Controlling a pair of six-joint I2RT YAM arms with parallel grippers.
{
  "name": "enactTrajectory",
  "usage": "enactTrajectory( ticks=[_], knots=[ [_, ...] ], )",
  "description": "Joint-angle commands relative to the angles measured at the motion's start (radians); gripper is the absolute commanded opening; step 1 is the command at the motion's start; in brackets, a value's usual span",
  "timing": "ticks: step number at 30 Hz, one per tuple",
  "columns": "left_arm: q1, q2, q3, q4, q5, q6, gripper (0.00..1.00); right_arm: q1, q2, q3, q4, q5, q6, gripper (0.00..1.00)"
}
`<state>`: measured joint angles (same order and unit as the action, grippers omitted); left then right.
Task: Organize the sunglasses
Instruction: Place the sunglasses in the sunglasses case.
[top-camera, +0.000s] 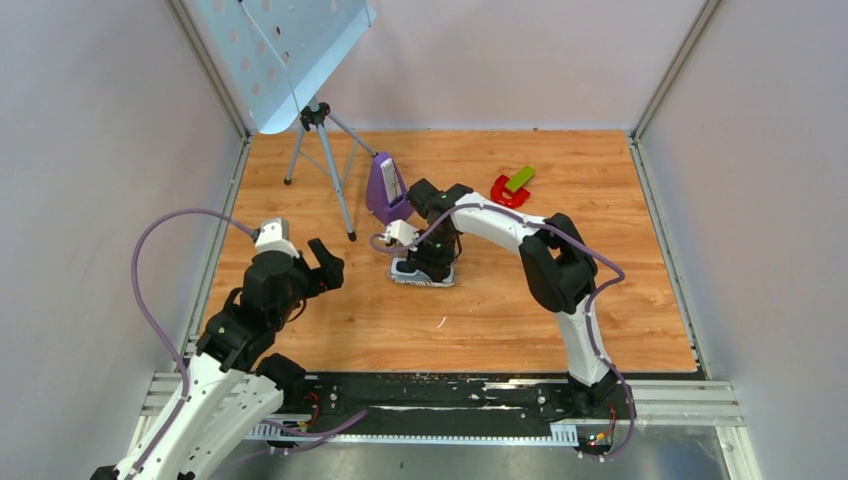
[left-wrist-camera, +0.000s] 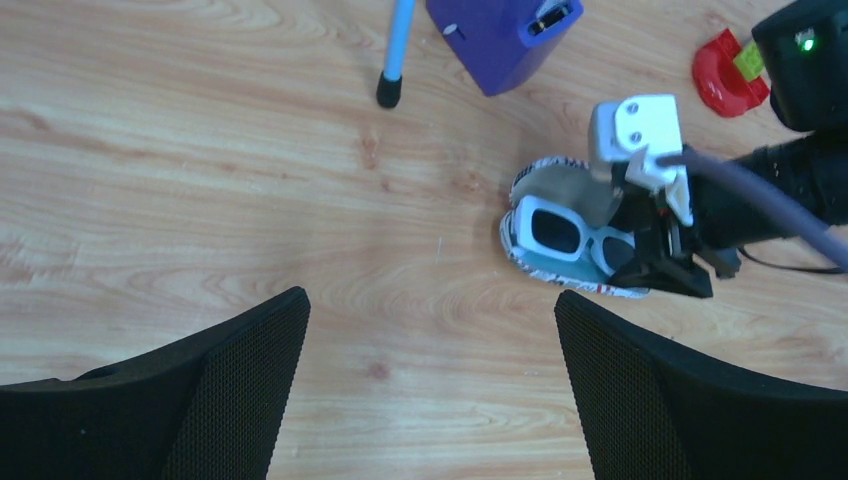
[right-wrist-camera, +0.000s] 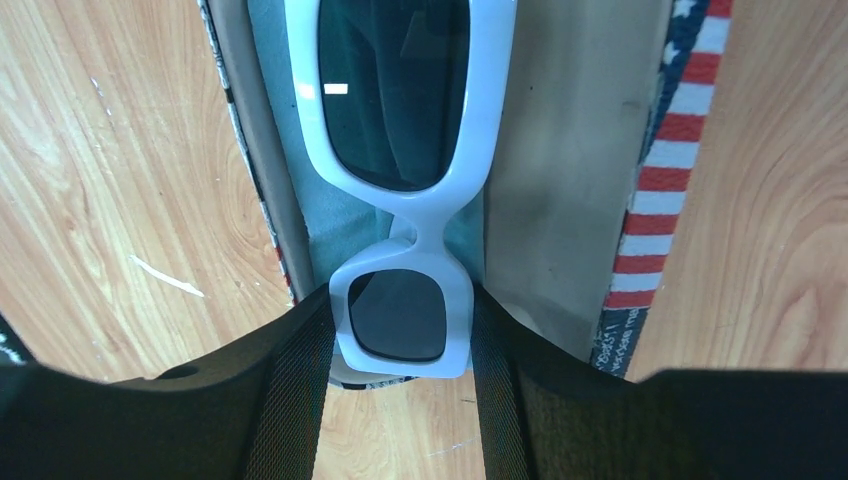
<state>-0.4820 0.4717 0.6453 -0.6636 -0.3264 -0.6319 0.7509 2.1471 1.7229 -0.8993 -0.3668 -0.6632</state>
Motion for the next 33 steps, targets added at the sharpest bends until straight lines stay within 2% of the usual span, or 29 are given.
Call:
enactTrajectory(
  ticks=[1,6,14,24,29,33],
  knots=[
    [-0.005,0.113,0.061,0.133,0.013,0.087,0.95,0.051,-0.040,-0.144,0.072,0.067,-0.030,0.20],
    [0.034,0.347,0.183,0.170,0.117,0.200,0.91,0.087,-0.127,-0.288,0.148,0.123,-0.090,0.20],
    [0.152,0.565,0.249,0.235,0.371,0.337,0.81,0.154,-0.238,-0.513,0.317,0.209,-0.210,0.19],
    [0.136,0.797,0.255,0.298,0.604,0.370,0.75,0.172,-0.319,-0.627,0.445,0.255,-0.301,0.19],
    [0.070,0.889,0.308,0.267,0.637,0.404,0.83,0.193,-0.332,-0.661,0.490,0.286,-0.338,0.19],
    [0.008,0.950,0.324,0.268,0.664,0.417,0.83,0.202,-0.329,-0.664,0.493,0.295,-0.352,0.19]
  ],
)
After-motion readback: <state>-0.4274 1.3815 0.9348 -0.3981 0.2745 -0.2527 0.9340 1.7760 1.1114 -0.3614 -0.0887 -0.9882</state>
